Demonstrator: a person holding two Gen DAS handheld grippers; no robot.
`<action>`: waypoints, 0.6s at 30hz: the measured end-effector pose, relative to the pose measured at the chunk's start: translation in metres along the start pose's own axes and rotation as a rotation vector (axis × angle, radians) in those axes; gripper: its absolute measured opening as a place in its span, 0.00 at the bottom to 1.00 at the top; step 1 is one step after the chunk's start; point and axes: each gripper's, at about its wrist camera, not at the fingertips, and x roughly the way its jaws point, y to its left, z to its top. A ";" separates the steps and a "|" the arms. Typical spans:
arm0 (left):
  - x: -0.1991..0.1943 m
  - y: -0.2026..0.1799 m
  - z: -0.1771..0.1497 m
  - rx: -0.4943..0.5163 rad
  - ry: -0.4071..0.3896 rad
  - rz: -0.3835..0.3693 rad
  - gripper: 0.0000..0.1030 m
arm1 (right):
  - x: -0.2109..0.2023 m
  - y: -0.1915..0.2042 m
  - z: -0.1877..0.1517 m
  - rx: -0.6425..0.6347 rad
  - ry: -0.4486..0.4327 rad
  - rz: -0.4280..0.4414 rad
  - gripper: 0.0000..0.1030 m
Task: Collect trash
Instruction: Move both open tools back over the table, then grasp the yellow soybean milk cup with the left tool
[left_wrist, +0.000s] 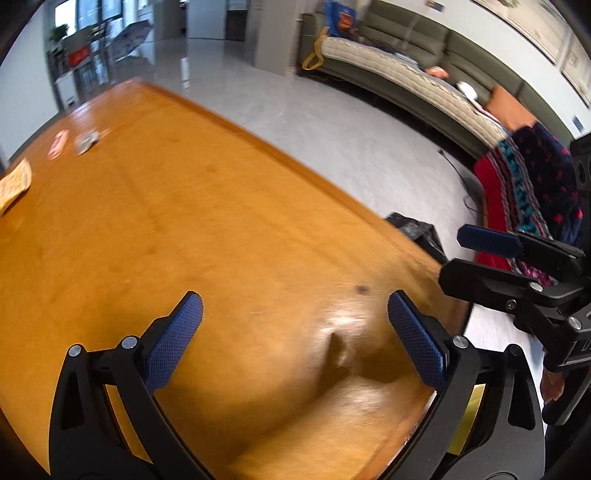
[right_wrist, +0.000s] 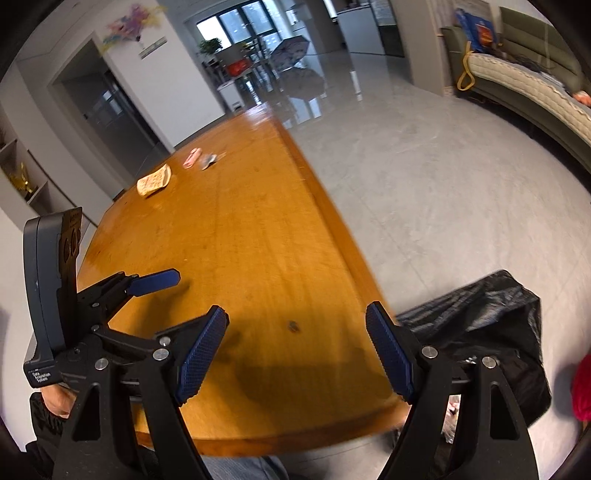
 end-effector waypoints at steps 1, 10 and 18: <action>-0.002 0.012 0.000 -0.023 -0.003 0.012 0.94 | 0.007 0.007 0.003 -0.010 0.008 0.009 0.76; -0.021 0.095 0.000 -0.196 -0.033 0.141 0.94 | 0.061 0.058 0.038 -0.085 0.077 0.084 0.76; -0.026 0.172 0.008 -0.343 -0.043 0.319 0.94 | 0.100 0.094 0.060 -0.143 0.119 0.146 0.76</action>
